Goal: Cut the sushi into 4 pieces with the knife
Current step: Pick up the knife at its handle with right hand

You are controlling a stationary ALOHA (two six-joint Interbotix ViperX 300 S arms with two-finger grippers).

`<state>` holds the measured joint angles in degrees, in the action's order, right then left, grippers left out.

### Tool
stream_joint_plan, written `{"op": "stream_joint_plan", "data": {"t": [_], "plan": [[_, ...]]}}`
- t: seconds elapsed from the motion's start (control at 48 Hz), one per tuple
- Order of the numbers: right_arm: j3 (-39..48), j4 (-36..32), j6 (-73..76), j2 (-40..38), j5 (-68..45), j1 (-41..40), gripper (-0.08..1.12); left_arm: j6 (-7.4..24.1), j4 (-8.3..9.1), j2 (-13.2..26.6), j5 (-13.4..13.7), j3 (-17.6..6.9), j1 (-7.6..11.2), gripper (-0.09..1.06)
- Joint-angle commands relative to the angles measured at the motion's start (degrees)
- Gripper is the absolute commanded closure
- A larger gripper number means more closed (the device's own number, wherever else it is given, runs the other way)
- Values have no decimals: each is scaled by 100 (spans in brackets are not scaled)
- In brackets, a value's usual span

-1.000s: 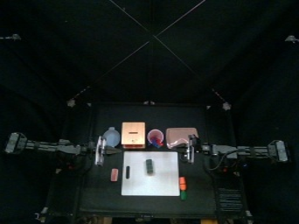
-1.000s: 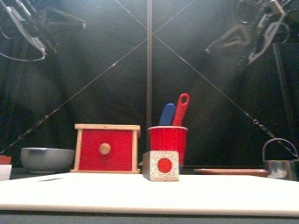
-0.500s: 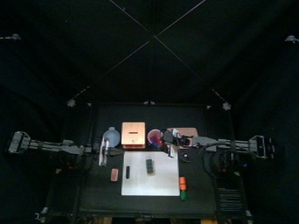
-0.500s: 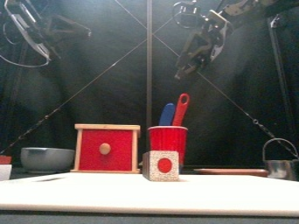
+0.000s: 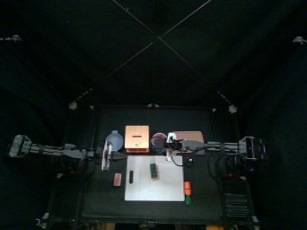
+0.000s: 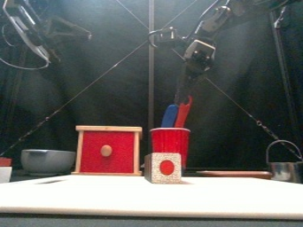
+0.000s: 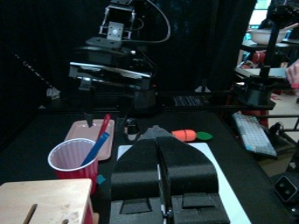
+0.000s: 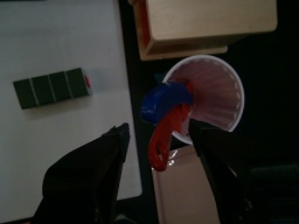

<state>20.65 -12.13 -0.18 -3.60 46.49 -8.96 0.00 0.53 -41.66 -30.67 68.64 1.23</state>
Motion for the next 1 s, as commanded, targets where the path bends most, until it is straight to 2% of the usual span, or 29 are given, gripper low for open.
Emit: {"op": "stream_joint_plan", "data": {"t": [0.021, 0.188, 0.292, 0.812, 1.0], "plan": [[-185, -70, -35, -9, 70, -26, 15, 0, 0, 18, -53, -79, 0, 97], [-211, -62, -158, 114, 176, -97, 17, 0, 0, 18, -53, -79, 9, 97], [-255, -35, -211, 149, 149, -149, 22, 0, 0, 18, -53, -79, 9, 97], [-492, -53, -246, 281, 220, -264, 73, 0, 0, 18, -53, -44, 0, 97], [-791, -53, -246, 70, 563, -360, 91, 9, 0, 18, -62, -44, 0, 96]]}}
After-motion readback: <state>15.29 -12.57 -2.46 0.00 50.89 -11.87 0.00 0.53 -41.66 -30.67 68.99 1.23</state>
